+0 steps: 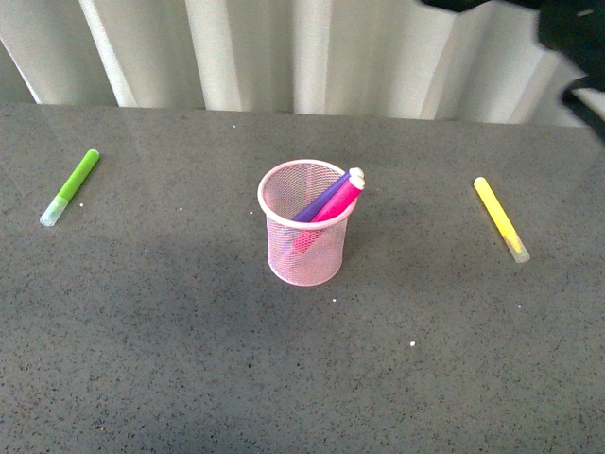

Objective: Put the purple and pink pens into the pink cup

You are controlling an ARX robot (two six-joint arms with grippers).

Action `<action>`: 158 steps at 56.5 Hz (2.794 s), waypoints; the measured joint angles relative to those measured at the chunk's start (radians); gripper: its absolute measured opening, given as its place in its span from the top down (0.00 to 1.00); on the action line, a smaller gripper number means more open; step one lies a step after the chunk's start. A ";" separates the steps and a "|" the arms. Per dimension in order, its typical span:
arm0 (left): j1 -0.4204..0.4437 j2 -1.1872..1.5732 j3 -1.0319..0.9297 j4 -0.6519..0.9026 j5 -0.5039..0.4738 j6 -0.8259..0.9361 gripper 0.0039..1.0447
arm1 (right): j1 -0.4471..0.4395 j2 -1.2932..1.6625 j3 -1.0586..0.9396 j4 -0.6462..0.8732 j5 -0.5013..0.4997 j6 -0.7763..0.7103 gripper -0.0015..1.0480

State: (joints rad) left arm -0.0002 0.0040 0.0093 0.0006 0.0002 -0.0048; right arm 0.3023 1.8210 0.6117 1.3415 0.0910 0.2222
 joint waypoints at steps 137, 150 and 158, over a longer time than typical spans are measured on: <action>0.000 0.000 0.000 0.000 0.000 0.000 0.06 | -0.305 -1.817 -0.590 -1.340 -0.092 -0.222 0.97; 0.000 0.000 0.000 0.000 0.000 0.000 0.06 | -0.305 -1.817 -0.590 -1.340 -0.092 -0.222 0.60; 0.000 -0.001 0.000 0.000 0.000 0.000 0.06 | -0.305 -1.817 -0.590 -1.340 -0.092 -0.222 0.35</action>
State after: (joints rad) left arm -0.0002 0.0032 0.0093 0.0006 -0.0002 -0.0048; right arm -0.0029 0.0044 0.0219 0.0013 -0.0006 0.0002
